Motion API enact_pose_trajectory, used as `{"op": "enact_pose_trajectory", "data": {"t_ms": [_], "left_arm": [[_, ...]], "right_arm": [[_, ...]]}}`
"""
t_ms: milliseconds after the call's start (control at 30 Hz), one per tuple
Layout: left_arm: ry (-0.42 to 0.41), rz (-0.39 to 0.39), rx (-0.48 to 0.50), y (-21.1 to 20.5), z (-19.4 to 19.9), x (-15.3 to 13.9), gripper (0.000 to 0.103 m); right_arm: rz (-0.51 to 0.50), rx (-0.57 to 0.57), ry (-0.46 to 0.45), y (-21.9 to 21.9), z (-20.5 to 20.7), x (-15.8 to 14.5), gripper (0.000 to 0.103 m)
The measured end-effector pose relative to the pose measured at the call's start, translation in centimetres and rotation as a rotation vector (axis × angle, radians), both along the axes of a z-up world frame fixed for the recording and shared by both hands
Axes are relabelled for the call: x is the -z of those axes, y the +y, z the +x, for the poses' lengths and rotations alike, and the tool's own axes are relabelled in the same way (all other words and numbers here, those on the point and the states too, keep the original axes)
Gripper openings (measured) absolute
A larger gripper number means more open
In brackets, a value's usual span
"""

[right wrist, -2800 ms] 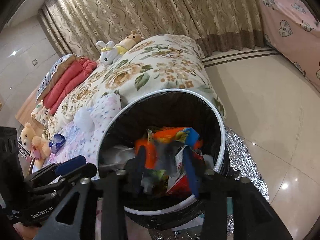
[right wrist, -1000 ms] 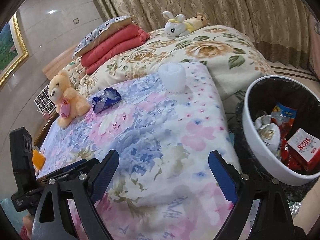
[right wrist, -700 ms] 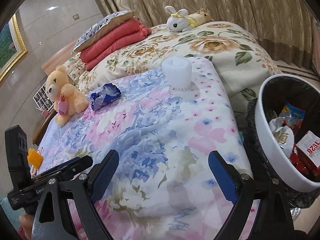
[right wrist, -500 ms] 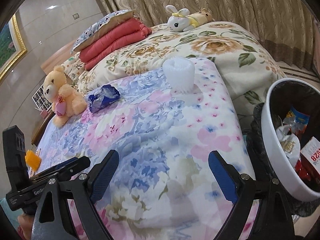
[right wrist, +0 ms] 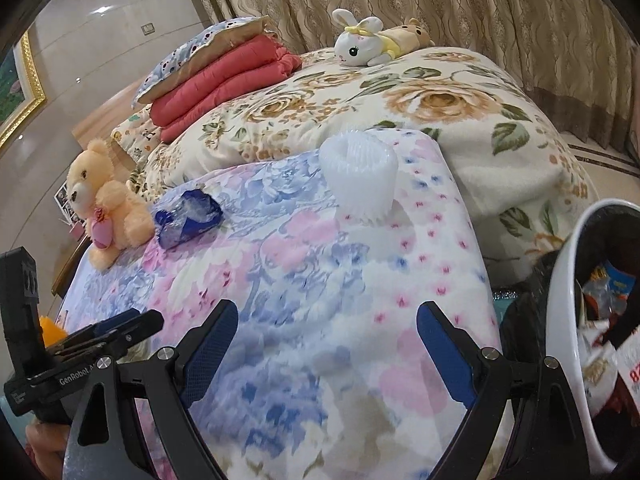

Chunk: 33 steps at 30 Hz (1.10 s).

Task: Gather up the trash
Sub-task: 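Move both open tools back over the bed toward the blue packet and foam sleeve, then grasp the blue wrapped packet with the left tool while the right tool grasps the white foam sleeve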

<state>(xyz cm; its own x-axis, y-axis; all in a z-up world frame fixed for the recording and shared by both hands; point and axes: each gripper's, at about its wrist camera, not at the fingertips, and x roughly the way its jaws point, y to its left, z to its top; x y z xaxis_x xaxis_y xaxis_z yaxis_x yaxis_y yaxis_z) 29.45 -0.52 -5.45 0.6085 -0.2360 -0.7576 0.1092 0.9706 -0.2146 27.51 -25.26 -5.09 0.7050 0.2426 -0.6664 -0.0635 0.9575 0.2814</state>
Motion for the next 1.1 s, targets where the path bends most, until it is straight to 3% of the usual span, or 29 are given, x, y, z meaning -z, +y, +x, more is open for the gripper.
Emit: {"op": "enact_pose_trajectory", "data": {"t_ms": [233,433,733,1100], "left_arm": [[-0.009,0.0,-0.001,0.7,3.2,-0.2,0.072],[-0.022,0.047,-0.001,1.2,5.8,-0.2,0.074],[-0.035,0.093,0.025,1.5,8.5,0.1,0.079],[-0.056,0.129,0.074,0.8,10.8,0.8,0.079]], "right_arm": [[0.0,0.01,0.016,-0.3,2.9,0.4,0.092],[0.005,0.028,0.029,-0.7,5.2,0.7,0.092],[0.015,0.064,0.048,-1.7,8.3,1.3,0.092],[0.02,0.077,0.024,-2.0,10.6,1.4,0.091]]}}
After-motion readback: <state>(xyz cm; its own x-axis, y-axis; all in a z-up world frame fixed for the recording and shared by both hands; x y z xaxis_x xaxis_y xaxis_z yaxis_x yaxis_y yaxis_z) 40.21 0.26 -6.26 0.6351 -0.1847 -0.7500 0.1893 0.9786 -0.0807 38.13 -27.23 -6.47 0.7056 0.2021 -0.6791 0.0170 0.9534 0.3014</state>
